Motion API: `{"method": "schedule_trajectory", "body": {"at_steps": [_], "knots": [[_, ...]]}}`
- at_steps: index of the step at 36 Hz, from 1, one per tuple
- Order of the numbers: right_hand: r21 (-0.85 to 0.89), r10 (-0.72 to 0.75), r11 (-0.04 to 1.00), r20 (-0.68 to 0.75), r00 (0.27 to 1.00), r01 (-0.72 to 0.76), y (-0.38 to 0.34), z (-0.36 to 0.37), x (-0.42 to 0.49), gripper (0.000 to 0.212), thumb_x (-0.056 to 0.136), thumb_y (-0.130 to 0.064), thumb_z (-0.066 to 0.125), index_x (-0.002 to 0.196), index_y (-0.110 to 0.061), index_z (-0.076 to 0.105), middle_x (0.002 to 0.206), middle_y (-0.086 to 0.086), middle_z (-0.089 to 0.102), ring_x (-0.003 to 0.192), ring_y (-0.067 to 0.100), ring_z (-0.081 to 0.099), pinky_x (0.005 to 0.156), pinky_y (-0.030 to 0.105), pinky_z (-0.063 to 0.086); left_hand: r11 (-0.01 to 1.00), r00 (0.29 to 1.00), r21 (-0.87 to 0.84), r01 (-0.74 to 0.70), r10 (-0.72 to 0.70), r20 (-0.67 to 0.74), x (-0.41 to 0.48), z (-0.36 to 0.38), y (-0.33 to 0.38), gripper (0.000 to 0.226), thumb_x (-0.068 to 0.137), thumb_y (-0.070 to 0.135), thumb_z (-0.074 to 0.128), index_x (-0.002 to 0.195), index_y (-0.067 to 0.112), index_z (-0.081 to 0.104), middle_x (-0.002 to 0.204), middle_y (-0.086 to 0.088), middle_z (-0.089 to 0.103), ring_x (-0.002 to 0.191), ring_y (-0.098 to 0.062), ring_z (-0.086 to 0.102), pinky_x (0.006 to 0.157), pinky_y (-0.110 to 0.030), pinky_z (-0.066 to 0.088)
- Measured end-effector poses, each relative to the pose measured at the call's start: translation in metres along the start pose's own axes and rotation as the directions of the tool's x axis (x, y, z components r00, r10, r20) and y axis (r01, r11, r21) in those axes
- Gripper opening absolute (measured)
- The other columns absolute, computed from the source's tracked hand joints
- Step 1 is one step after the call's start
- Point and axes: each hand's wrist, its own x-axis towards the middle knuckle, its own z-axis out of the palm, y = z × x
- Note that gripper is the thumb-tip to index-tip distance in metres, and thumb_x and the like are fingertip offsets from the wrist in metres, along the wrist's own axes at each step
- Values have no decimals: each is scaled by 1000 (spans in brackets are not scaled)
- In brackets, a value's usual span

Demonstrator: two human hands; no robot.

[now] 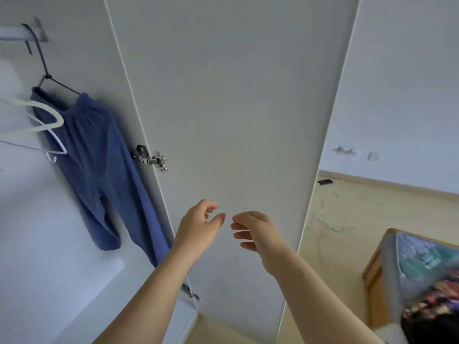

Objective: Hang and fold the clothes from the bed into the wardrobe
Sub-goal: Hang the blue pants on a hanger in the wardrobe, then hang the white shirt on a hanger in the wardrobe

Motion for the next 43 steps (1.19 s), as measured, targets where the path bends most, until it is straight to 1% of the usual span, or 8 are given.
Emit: {"method": "schedule_trajectory", "body": {"at_steps": [9,14,17,21,27,33,36,43], "knots": [[124,209,976,-263,942,-181,80,-48,-39,8,91,-18,54,87,-16,61,75,-2,61,64,13,54,58,22,40,998,948,60,8,-27,317,-36,71,-22,10,88,25,59,97,28,57,92,15,56,88,-7,54,74,-19,35],[237,335,937,-399,854,-256,123,-68,-68,11,90,-15,54,79,-16,57,71,-1,59,57,13,51,54,21,36,994,850,100,-45,-15,527,-65,108,-31,6,89,29,56,88,34,55,81,23,54,74,9,49,57,-3,33],[309,404,908,-468,786,-282,144,-80,-88,11,90,-14,54,79,-16,56,69,-1,58,55,12,50,53,21,35,994,784,98,-48,-23,620,-83,132,-34,16,89,29,55,76,39,53,79,22,55,72,12,48,54,-3,33],[382,471,876,-541,697,-295,165,-101,-121,11,90,-14,53,79,-15,55,69,-1,57,55,13,51,52,22,35,992,682,108,-62,-36,730,-109,166,-32,17,88,29,55,74,38,54,81,19,57,75,3,52,57,-11,35],[485,527,839,-613,588,-246,183,-140,-165,13,90,-14,53,77,-14,56,68,0,58,56,14,52,51,21,37,991,602,111,-79,-41,797,-136,213,-14,13,85,28,56,73,32,58,78,9,61,75,-11,57,57,-20,39],[572,556,803,-614,561,-169,197,-199,-181,17,91,-11,51,74,-13,54,61,0,52,42,9,44,38,20,31,992,551,97,-80,-38,834,-142,266,19,12,86,28,55,75,30,58,77,8,61,74,-13,60,58,-22,40],[581,569,795,-618,542,-172,205,-243,-175,13,91,-11,52,79,-10,57,69,4,56,53,14,49,48,22,36,991,549,109,-80,-48,835,-139,307,39,12,87,28,53,76,31,58,77,9,61,71,-10,57,56,-22,38],[588,602,778,-600,526,-221,225,-361,-159,10,89,-8,51,79,-9,54,68,4,52,57,17,46,53,25,34,983,518,177,-39,-132,845,-141,423,88,12,91,22,51,81,26,56,78,6,57,78,-14,55,63,-21,40]]}}
